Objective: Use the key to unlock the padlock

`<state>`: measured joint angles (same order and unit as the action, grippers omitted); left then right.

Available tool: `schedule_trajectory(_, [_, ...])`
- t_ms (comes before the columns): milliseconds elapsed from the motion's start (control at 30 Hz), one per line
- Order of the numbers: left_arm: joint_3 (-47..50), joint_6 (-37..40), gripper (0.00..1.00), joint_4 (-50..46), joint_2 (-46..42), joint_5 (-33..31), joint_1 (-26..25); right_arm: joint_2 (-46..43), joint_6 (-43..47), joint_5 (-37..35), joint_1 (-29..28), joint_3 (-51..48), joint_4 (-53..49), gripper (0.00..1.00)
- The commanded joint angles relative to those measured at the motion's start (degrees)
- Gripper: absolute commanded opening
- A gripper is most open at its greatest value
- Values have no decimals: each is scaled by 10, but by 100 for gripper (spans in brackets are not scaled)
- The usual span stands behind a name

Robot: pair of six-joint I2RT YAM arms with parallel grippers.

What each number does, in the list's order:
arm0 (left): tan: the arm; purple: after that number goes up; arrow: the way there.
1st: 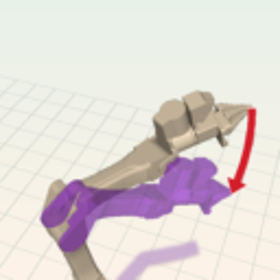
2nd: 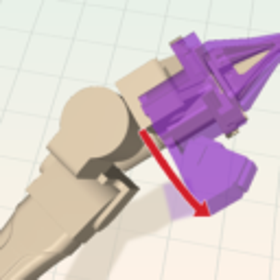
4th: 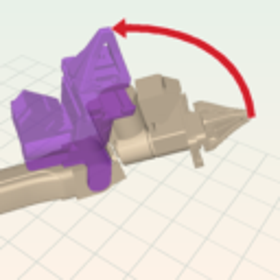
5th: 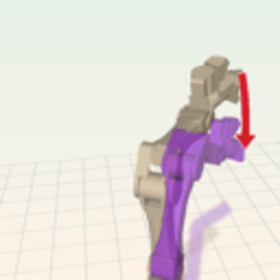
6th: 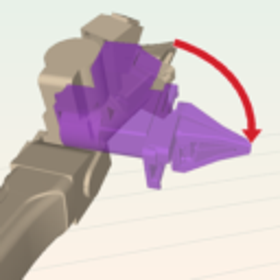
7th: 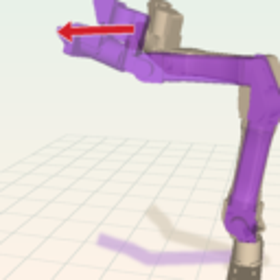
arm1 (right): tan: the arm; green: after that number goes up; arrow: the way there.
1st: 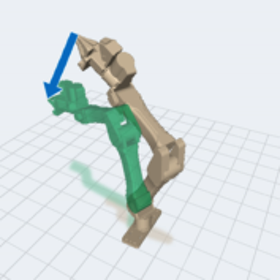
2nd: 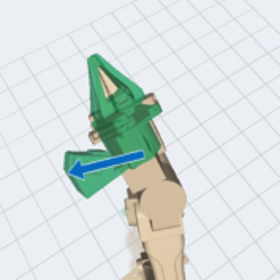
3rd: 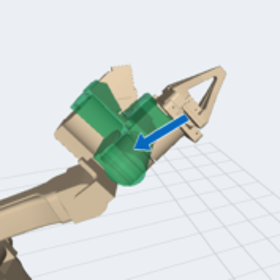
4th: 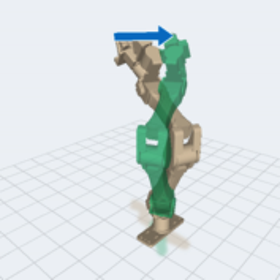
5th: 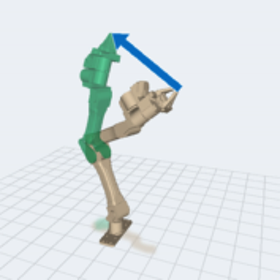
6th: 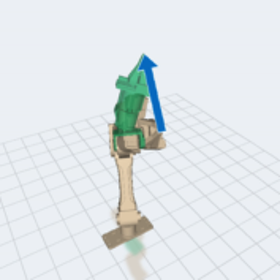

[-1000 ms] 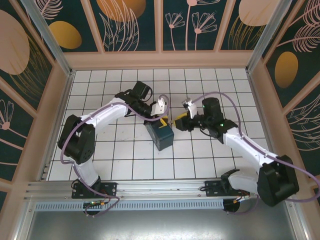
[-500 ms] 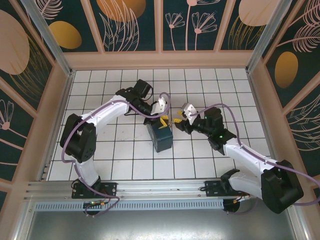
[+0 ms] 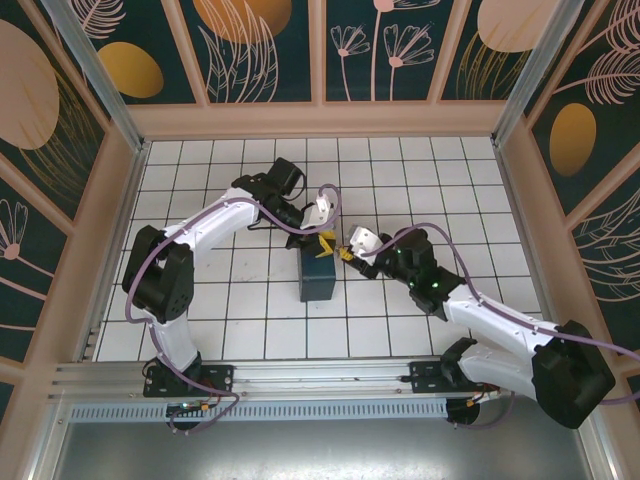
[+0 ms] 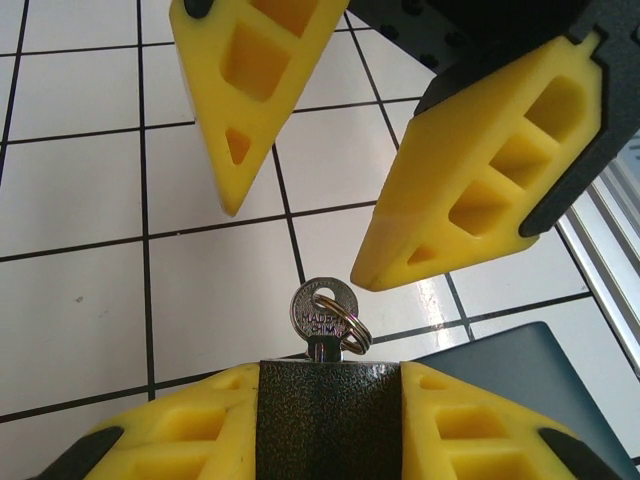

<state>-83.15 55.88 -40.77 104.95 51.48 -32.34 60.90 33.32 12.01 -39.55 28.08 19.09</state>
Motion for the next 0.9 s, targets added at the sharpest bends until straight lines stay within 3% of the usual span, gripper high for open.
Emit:
schedule_trajectory(0, [-18, 16, 29, -10, -10, 45, 3, 6, 26, -29, -8, -9, 20, 40])
schedule_trajectory(267, [-23, 16, 29, -11, -10, 50, 3, 18, 37, -20, -19, -2, 17, 33])
schedule_trajectory(600, [-18, 19, 29, -8, -14, 59, 3, 25, 31, -13, -24, 10, 9, 11])
schedule_trajectory(733, [-19, 15, 29, -8, -14, 57, 2, 22, 16, 1, -26, 13, 18, 13])
schedule_trajectory(867, [-18, 16, 29, -10, -14, 57, 2, 26, 21, -14, -37, 14, 23, 23])
